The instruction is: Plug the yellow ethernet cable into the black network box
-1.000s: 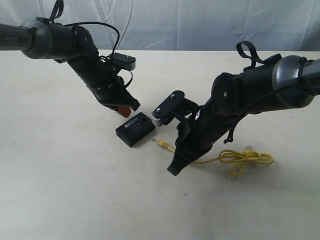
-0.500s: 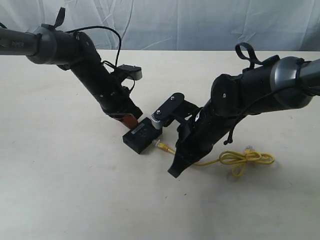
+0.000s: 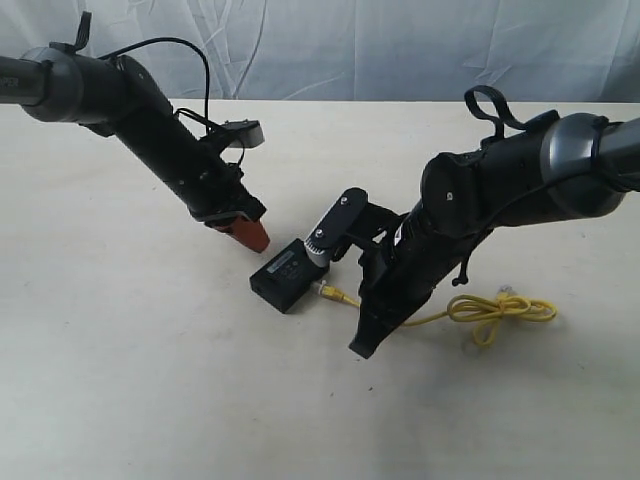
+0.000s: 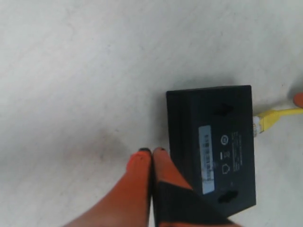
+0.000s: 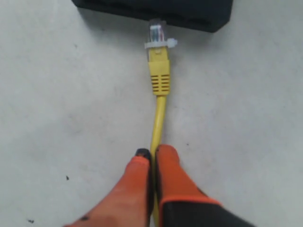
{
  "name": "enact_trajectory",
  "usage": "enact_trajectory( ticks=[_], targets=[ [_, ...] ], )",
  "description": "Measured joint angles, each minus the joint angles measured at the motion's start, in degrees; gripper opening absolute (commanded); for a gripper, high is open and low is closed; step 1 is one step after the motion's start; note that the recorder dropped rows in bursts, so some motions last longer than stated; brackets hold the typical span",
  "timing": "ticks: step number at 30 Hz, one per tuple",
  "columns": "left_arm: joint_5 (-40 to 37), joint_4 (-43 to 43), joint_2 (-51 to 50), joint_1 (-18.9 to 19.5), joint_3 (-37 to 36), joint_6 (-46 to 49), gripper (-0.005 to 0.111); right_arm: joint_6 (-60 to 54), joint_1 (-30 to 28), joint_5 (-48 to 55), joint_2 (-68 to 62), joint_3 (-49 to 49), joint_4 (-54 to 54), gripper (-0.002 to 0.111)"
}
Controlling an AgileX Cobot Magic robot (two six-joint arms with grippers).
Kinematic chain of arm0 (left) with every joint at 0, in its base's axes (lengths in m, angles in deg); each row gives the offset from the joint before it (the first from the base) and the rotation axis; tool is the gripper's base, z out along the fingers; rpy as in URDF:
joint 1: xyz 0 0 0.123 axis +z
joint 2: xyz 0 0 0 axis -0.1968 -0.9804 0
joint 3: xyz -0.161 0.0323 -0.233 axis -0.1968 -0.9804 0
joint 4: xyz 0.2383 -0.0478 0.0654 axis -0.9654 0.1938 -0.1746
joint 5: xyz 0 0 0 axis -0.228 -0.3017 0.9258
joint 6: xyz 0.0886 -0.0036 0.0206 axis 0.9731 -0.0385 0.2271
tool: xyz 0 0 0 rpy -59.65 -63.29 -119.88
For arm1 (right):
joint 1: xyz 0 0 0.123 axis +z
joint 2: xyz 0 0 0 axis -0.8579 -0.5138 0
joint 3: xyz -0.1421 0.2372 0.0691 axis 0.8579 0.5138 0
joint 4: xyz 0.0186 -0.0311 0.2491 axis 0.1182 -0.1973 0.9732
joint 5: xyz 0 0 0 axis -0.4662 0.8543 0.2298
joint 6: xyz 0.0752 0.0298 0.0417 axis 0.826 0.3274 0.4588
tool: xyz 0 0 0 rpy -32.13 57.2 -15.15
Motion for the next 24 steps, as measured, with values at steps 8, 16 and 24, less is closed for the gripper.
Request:
enact_trajectory(
  ticks=[8,16,24],
  targets=[
    [-1.75,1.96,-2.86,0.0,-0.08,0.0,0.0,-3.0,0.0,0.54,0.0,0.0,-0.51,-0.001],
    [-3.49,4.4,-3.43,0.0,-0.22,1.94,0.0,-5.72,0.0,-0.22,0.0,0.0,-0.51,-0.001],
    [-3.49,4.44,-3.43,0.0,-0.22,2.95,0.0,-7.43,0.0,-0.33,0.0,0.0,-0.29,-0.001]
  ],
)
